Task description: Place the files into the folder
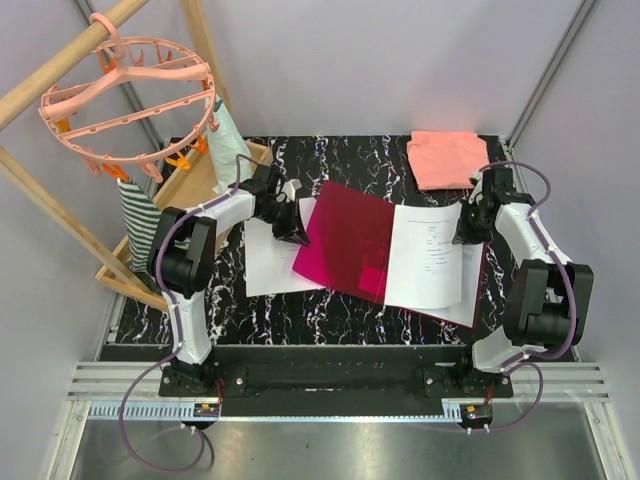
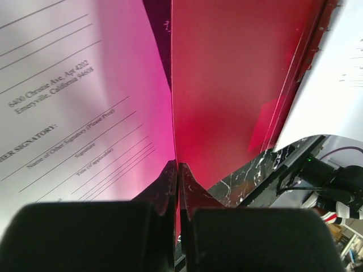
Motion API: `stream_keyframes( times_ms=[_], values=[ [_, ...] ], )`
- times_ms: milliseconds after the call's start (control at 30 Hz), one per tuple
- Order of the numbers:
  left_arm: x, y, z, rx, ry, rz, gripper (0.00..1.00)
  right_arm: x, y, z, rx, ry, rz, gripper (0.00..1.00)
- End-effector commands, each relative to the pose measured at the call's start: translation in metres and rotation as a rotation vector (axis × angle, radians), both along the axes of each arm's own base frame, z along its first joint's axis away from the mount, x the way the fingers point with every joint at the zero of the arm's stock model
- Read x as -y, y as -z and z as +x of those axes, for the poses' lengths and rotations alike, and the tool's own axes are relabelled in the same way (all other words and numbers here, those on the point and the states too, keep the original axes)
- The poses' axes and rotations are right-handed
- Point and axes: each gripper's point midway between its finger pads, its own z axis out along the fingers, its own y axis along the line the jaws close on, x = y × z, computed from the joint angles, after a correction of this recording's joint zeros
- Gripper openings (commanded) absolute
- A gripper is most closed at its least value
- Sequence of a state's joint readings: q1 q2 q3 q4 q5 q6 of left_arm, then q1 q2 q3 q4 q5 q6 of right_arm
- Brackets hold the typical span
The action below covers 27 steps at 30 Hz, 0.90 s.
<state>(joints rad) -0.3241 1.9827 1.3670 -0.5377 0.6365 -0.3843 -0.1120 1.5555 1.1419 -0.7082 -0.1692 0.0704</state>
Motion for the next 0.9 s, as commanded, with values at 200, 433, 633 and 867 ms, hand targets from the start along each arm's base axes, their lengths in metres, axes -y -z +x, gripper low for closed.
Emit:
stream_keyframes(
  times_ms=[200,433,633,867],
  values=[
    [-0.017,-0.001,0.015,0.061,0.016,0.111,0.00,0.048,0.008,-0.014,-0.056,0.053,-0.262,0.00],
    [-0.012,-0.002,0.015,0.053,0.015,0.070,0.00,0.034,0.011,-0.010,-0.046,0.025,-0.191,0.00],
    [-0.009,-0.001,0.009,0.045,0.006,0.045,0.00,0.007,0.014,-0.008,-0.027,0.029,-0.037,0.01],
    [-0.009,0.000,0.006,0.040,-0.002,0.035,0.00,0.002,0.018,0.000,-0.021,0.100,0.043,0.01]
  ],
)
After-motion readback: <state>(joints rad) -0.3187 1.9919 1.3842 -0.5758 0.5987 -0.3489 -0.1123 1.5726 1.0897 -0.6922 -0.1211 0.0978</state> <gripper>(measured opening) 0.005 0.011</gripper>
